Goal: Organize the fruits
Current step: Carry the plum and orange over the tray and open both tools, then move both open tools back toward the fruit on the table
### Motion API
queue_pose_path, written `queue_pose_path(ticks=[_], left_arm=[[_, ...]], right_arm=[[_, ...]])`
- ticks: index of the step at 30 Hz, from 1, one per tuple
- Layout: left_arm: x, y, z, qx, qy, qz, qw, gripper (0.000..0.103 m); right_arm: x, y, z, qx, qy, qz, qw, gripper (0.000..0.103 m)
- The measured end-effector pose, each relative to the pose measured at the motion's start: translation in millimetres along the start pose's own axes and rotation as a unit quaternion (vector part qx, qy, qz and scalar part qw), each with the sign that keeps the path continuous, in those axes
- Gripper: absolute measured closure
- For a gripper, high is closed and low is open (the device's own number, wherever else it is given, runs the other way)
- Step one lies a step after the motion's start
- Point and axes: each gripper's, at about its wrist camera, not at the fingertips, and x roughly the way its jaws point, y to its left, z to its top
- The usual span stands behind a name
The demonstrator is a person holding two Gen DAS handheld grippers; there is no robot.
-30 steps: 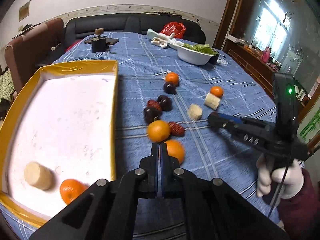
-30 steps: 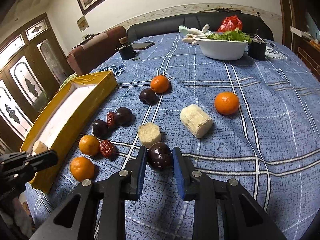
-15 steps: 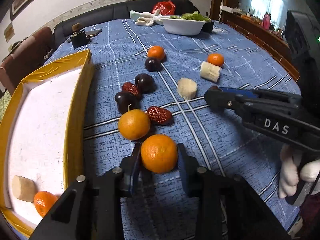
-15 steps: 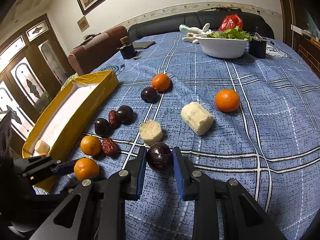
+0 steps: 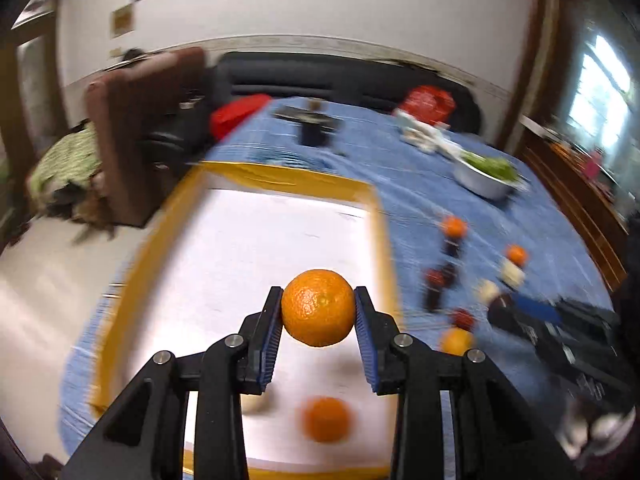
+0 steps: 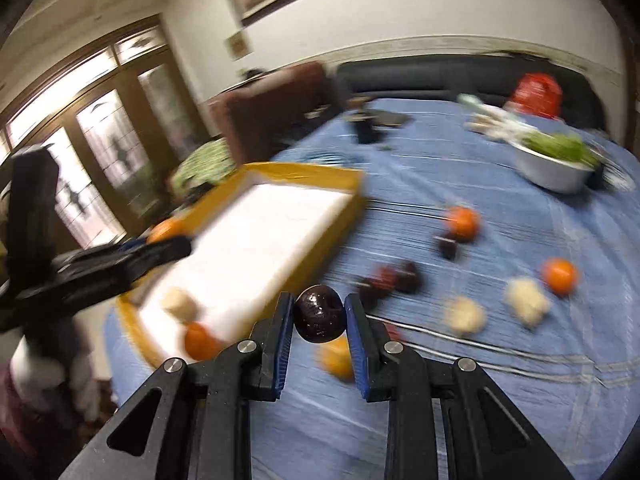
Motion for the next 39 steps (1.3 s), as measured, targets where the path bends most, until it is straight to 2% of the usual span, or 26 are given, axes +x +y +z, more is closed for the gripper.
queue_pose_path(ticks=[3, 6, 8, 11, 12, 13, 18, 21, 25, 30, 34, 39], left_arm=[[15, 34, 6, -0.033, 0.023, 0.012, 0.9991, 0.069], [31, 64, 1, -0.077, 0.049, -0.009, 0.9958, 0.067], [33, 75, -4, -0.097, 0.051, -0.019, 0.9938, 0.058], [20, 83, -10, -0.110, 0.031, -0.012, 0.9934, 0.034], [15, 86, -10, -0.116, 0.024, -0.003, 0.9930, 0.024], [9, 90, -12, -0.123, 0.018, 0.006, 0.9923, 0.020], [-14, 102, -20, -0.162, -0.003, -0.032, 0.9863, 0.019], [-23, 97, -24, -0.168, -0.013, -0.033, 0.9852, 0.019], [-25, 87, -27, -0.174, -0.013, -0.046, 0.9836, 0.019], [-30, 66, -27, -0.155, -0.012, -0.051, 0.9865, 0.019], [-39, 44, -26, -0.124, -0.018, -0.048, 0.9909, 0.019], [-37, 13, -28, -0.084, -0.017, -0.056, 0.9947, 0.019]], right_arm=[[30, 32, 9, -0.015, 0.025, 0.027, 0.999, 0.074], [64, 54, 11, -0.028, 0.052, 0.034, 0.998, 0.074], [80, 63, 12, -0.035, 0.066, 0.032, 0.997, 0.074], [101, 74, 12, -0.048, 0.084, 0.024, 0.995, 0.074], [104, 75, 11, -0.050, 0.087, 0.024, 0.995, 0.072], [106, 76, 11, -0.051, 0.089, 0.022, 0.995, 0.072], [104, 75, 15, -0.041, 0.080, 0.022, 0.996, 0.072], [89, 67, 17, -0.034, 0.065, 0.020, 0.997, 0.071], [70, 47, 19, -0.012, 0.046, 0.021, 0.999, 0.054], [41, 20, 16, 0.024, 0.021, 0.027, 0.999, 0.053], [6, -16, 10, 0.041, -0.004, -0.004, 0.999, 0.053], [-35, -84, -4, 0.086, -0.024, -0.073, 0.993, 0.054]])
